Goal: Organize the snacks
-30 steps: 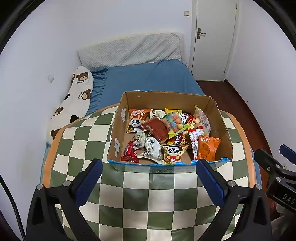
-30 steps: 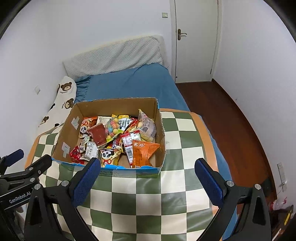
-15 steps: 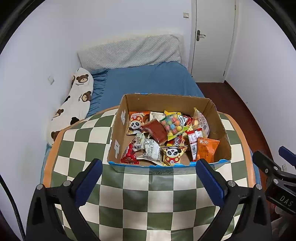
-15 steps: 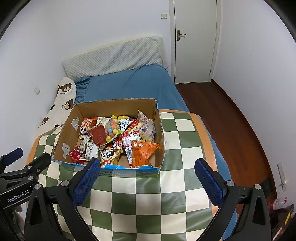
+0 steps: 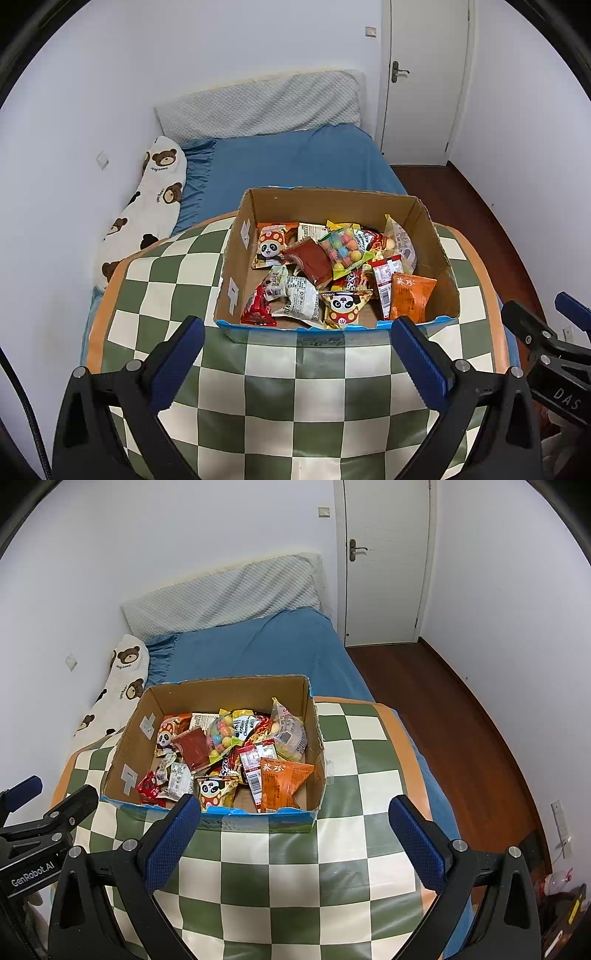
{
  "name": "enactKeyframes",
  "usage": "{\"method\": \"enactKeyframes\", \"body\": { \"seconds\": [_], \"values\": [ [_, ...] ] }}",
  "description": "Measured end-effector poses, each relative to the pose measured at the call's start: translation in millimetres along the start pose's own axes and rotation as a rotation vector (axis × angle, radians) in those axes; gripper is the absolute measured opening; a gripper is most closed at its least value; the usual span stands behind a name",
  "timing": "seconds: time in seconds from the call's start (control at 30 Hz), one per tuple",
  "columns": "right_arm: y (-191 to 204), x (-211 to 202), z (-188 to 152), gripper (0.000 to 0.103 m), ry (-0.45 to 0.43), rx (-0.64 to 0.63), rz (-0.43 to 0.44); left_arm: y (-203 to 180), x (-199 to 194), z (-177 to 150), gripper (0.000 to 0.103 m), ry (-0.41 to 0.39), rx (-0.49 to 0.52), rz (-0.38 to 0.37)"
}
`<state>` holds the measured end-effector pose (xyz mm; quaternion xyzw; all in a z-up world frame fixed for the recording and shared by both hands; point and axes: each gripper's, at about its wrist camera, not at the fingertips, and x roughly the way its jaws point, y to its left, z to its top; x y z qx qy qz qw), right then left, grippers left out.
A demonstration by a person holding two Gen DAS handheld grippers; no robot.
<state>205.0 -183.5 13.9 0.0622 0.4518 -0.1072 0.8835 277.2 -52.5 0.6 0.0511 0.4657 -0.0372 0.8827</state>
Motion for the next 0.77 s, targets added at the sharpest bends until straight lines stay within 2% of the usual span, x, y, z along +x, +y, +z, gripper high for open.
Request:
{"method": "enactKeyframes", "body": {
  "seconds": [0.77],
  "values": [
    [-1.2,-1.1,-2.8,0.103,-0.004,0.004,-0.017,-0.1,-1.1,-0.5,0.103,-0.003,0.002,-0.007]
  ]
}}
